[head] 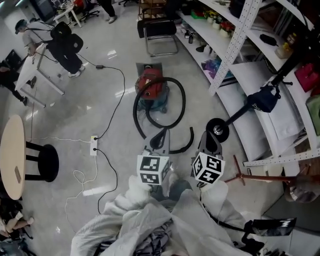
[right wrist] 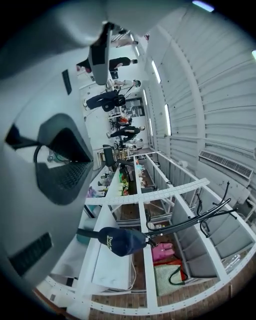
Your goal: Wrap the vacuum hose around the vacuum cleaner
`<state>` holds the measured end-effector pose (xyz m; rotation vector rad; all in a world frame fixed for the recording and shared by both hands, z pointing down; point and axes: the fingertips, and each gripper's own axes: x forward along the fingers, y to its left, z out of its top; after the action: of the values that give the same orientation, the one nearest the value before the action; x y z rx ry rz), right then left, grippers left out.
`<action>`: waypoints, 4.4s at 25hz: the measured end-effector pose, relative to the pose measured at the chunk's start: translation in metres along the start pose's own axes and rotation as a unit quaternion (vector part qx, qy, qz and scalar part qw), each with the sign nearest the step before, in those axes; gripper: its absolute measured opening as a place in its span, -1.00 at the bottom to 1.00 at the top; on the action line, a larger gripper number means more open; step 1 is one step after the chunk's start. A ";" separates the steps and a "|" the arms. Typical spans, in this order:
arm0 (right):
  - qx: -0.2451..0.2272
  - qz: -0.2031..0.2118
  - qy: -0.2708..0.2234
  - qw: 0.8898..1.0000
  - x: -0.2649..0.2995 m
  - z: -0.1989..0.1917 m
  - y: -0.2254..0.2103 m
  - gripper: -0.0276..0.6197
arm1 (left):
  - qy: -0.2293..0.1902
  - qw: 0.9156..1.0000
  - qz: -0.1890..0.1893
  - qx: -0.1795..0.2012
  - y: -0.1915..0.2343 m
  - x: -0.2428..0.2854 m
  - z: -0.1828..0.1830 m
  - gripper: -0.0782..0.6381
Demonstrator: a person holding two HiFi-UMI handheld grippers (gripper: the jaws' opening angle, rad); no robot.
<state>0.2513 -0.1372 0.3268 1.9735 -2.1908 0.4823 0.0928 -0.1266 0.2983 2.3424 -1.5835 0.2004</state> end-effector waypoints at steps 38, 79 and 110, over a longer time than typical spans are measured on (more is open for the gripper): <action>0.029 -0.155 0.348 0.924 0.345 -0.818 -0.137 -0.33 | -0.045 0.998 -0.017 -0.048 0.188 0.354 -0.585 -0.77; 0.297 -0.314 0.357 0.828 0.351 -0.897 -0.154 -0.11 | -0.081 0.994 -0.009 -0.070 0.216 0.347 -0.582 -0.77; -0.037 -0.001 -0.010 0.999 0.253 -0.137 0.049 -0.13 | -0.073 0.983 0.130 -0.106 0.255 0.140 -0.125 -0.77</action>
<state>0.1584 -0.3246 0.5302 1.9506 -2.1841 0.3780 -0.0823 -0.2969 0.5005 2.0262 -1.8797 -0.0835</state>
